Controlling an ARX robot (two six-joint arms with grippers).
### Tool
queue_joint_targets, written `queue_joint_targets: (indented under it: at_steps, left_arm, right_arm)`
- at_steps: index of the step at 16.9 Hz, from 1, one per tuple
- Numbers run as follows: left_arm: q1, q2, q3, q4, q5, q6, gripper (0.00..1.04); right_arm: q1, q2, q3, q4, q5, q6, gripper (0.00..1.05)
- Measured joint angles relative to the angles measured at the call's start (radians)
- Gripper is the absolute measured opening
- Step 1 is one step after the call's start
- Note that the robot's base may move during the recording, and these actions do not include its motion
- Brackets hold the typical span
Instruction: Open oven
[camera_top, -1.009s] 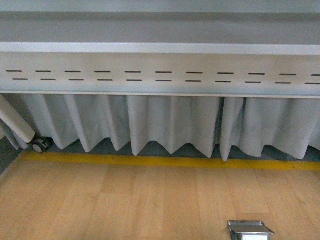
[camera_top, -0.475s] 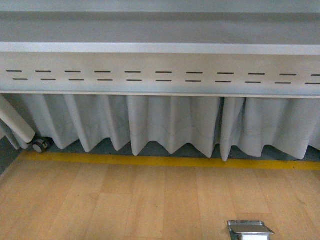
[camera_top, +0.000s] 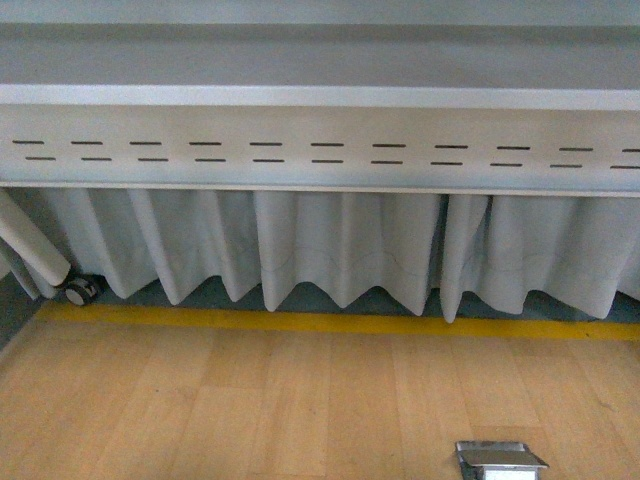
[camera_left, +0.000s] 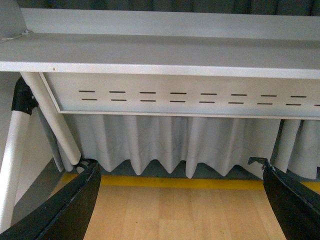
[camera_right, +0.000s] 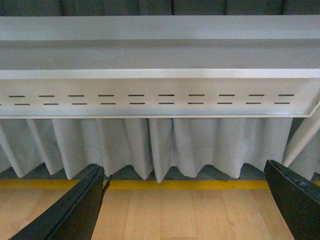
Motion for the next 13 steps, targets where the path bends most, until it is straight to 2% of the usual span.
queue_joint_targets:
  at_steps: [13]
  left_arm:
    - [0.0, 0.0, 0.0, 0.0, 0.0, 0.0, 0.98]
  right_arm:
    - [0.0, 0.0, 0.0, 0.0, 0.0, 0.0, 0.98]
